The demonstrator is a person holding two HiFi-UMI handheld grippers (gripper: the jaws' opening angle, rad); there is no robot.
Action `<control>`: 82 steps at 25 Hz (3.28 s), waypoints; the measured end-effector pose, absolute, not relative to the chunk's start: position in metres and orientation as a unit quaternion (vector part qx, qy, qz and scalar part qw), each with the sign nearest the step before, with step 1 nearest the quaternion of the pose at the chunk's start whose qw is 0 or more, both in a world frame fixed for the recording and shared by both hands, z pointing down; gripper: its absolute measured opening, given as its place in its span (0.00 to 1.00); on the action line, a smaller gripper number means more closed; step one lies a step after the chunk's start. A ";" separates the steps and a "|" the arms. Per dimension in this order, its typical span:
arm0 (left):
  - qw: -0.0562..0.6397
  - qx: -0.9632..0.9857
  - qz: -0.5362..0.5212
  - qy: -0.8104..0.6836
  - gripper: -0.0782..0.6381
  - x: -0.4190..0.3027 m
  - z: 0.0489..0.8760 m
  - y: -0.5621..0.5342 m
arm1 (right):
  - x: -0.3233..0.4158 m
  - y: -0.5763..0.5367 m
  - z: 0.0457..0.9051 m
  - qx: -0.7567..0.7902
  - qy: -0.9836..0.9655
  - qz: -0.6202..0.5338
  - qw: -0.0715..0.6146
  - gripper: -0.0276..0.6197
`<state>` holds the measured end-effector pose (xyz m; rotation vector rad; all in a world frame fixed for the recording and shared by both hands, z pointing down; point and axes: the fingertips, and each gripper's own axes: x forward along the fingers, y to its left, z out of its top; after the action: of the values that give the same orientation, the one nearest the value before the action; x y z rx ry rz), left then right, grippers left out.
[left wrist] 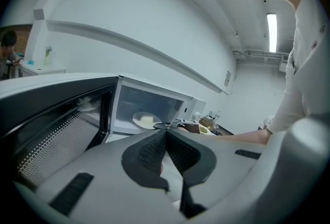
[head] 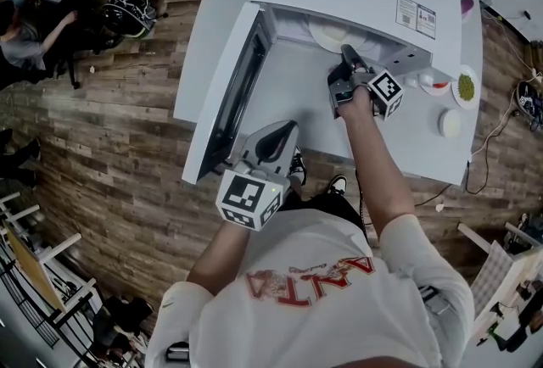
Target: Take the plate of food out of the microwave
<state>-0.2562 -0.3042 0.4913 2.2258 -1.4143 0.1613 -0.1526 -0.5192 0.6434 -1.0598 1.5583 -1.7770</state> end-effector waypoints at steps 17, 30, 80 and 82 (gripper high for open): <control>0.222 0.822 0.057 -0.521 0.12 -0.227 0.467 -0.290 | -0.115 -0.451 0.596 -0.333 0.650 -0.635 0.251 0.07; 0.203 0.828 0.051 -0.521 0.12 -0.167 0.447 -0.259 | -0.016 -0.333 0.619 -0.329 0.634 -0.664 0.220 0.07; 0.181 0.836 0.024 -0.517 0.12 -0.061 0.423 -0.225 | 0.115 -0.295 0.579 -0.393 0.844 -0.327 -0.163 0.05; 0.172 0.838 0.020 -0.518 0.12 -0.059 0.416 -0.225 | 0.117 -0.293 0.547 -0.391 0.857 -0.310 -0.129 0.05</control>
<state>-0.0592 -0.2247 0.4163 2.3765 -1.4701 0.0555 0.1167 -0.2928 0.5475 -1.3407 2.9381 -1.0647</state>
